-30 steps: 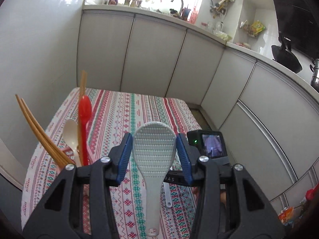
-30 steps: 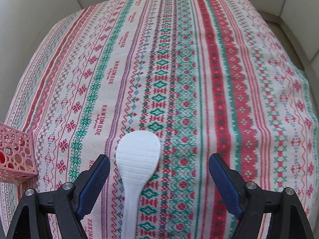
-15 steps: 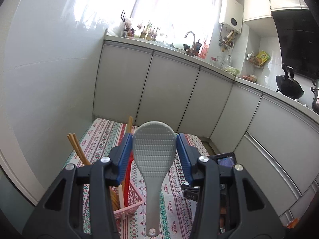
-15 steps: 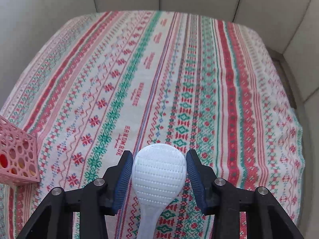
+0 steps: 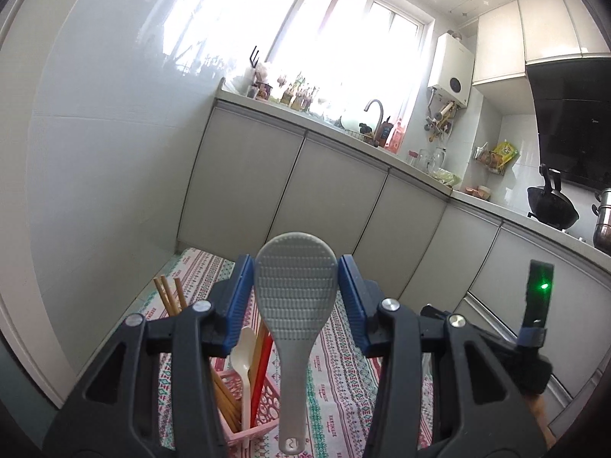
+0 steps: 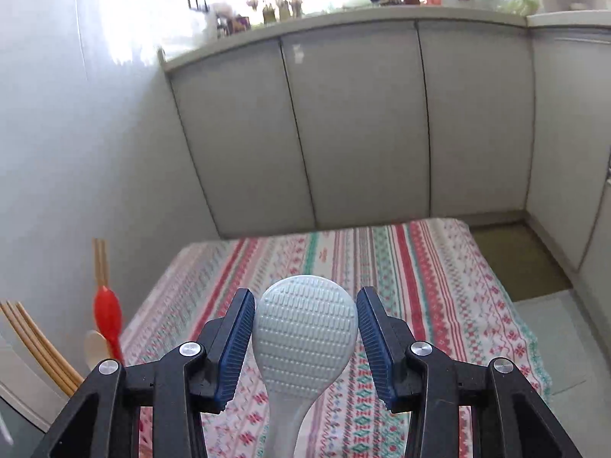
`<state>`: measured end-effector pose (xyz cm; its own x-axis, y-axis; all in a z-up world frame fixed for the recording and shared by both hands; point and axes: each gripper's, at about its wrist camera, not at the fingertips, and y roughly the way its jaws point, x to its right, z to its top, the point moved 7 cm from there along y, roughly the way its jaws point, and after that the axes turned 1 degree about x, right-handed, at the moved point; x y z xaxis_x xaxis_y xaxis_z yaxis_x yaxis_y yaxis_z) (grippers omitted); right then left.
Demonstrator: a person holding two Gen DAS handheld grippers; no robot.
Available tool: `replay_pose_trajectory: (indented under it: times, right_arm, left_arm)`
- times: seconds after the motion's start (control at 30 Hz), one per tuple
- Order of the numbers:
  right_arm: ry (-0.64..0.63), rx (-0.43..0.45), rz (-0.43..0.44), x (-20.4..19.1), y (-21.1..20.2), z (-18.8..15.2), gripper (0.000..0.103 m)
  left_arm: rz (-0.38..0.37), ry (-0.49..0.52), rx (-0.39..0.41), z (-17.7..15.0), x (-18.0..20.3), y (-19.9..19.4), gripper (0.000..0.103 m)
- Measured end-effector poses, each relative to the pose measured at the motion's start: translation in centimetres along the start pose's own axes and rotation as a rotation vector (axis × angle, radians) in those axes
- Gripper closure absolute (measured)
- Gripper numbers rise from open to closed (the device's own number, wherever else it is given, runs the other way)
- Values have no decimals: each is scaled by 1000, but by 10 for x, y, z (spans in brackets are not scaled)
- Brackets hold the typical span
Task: Organize utensils
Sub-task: 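Lift both white rice paddles up over the pink basket, then lower both rice paddles into the pink basket and open both grippers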
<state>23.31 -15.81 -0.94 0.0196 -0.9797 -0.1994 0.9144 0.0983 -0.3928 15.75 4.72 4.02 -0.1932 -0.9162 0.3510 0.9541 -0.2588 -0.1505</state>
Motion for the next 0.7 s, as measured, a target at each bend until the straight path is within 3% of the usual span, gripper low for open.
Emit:
replay_pose_trajectory:
  times: [0.17,0.53,0.7]
  right_arm:
    - [-10,61,25,-21,-8,3,55]
    - [-10,44,67,-31,-5,-2,54]
    - [1,36,75,-29,-4,-5,54]
  left_arm:
    - [40,51,41,-17,-6,14,56]
    - [173,192,120,-47,-18,26,56]
    - [216,243,121,-56,-21,30,56]
